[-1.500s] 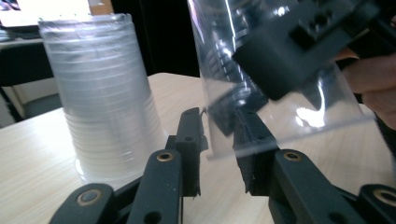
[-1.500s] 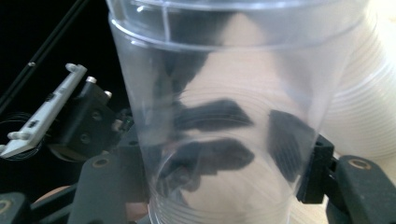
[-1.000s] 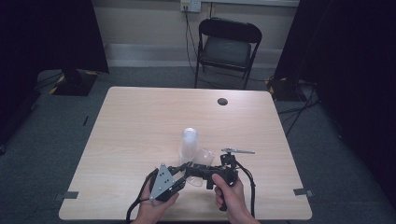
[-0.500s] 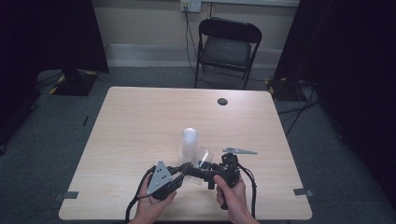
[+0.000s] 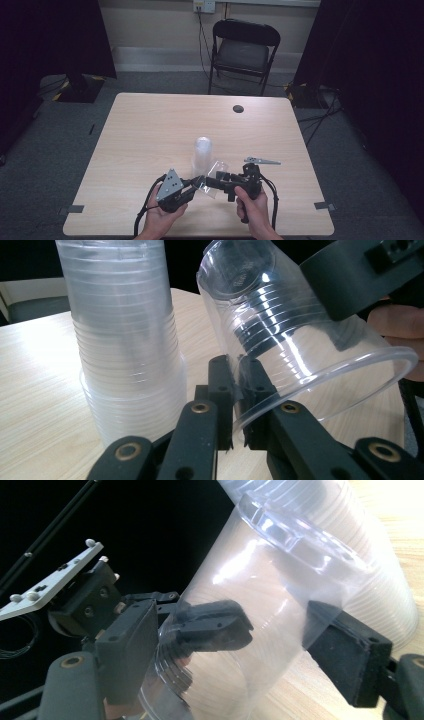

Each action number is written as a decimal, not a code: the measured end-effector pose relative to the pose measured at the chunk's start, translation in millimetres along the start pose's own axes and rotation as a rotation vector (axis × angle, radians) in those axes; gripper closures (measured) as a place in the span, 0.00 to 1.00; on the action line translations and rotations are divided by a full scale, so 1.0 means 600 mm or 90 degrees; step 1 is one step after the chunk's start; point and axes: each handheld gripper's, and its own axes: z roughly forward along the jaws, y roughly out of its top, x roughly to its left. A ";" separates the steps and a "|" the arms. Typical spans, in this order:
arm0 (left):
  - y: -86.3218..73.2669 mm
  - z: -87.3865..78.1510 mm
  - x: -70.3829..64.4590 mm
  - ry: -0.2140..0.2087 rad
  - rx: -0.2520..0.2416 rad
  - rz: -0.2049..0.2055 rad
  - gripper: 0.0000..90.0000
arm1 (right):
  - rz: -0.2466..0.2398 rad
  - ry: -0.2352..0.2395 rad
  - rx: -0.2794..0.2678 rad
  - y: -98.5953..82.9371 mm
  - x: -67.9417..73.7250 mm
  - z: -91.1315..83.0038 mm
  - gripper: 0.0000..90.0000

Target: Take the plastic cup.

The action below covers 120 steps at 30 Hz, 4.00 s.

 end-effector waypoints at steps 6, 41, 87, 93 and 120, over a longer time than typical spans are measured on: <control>0.002 -0.006 0.009 -0.003 -0.002 -0.007 0.95 | -0.003 0.005 -0.005 0.001 0.003 -0.003 0.24; 0.016 -0.033 0.040 -0.097 0.084 -0.101 0.96 | -0.245 -0.092 0.020 0.017 0.030 -0.046 0.27; 0.052 0.014 0.059 -0.221 0.440 -0.157 0.96 | -0.660 -0.096 0.279 -0.050 0.067 0.028 0.19; 0.055 0.018 0.060 -0.227 0.436 -0.170 0.96 | -0.670 -0.099 0.278 -0.052 0.066 0.039 0.21; 0.059 0.029 0.068 -0.189 0.378 -0.247 1.00 | -0.666 -0.114 0.230 -0.053 0.065 0.057 0.30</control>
